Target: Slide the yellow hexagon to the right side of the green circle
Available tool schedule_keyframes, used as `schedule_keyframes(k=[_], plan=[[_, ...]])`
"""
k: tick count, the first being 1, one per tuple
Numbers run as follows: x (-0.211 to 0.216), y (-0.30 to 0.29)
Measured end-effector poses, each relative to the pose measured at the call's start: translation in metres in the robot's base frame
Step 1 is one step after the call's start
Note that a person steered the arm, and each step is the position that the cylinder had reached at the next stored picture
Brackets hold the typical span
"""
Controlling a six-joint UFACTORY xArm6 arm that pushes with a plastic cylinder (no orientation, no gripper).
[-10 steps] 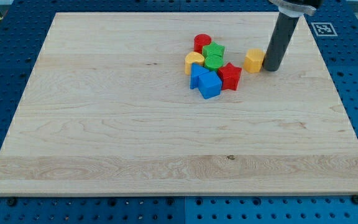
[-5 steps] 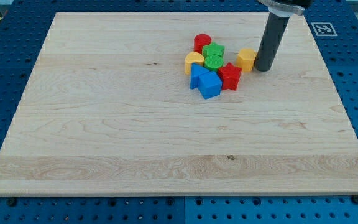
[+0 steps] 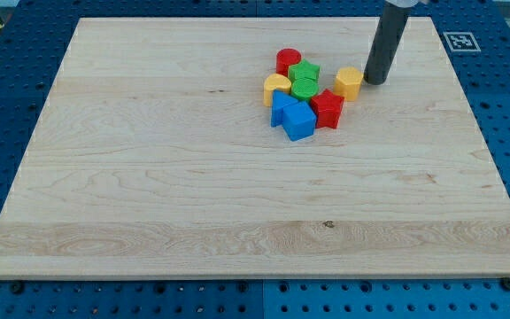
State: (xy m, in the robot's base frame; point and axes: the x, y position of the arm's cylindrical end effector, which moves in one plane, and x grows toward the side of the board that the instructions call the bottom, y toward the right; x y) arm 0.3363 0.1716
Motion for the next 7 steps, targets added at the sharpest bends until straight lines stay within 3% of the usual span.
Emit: schedule_keyframes(k=[2, 4, 7], plan=[[0.011, -0.012], [0.048, -0.023], [0.05, -0.034]])
